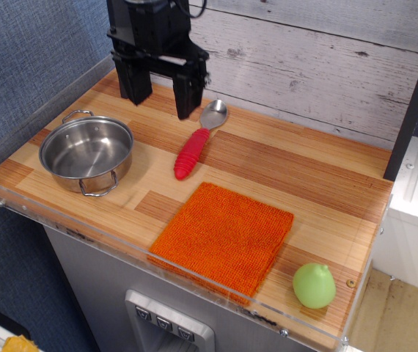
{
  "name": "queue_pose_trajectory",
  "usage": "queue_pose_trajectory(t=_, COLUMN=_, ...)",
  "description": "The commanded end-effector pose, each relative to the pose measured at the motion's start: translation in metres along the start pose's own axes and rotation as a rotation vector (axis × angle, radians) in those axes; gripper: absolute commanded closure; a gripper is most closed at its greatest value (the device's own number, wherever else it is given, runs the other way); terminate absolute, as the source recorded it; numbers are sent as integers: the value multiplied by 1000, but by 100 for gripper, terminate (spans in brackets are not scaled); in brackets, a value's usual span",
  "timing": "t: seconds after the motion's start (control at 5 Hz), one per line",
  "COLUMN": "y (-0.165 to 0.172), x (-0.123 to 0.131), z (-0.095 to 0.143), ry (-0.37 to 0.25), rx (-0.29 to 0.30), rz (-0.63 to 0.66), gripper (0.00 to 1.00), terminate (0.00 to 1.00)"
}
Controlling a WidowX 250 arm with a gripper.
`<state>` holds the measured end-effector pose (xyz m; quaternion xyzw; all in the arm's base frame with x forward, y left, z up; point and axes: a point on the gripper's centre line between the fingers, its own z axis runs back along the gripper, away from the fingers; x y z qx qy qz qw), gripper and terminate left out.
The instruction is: Slide towel to the bottom of counter next to the pear.
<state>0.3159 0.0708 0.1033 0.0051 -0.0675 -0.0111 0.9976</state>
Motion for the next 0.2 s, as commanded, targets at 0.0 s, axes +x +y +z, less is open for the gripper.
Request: queue_pose_trajectory(t=0.0, y=12, x=13, z=13, ry=-53, rx=38, rz=23, gripper=0, terminate=100)
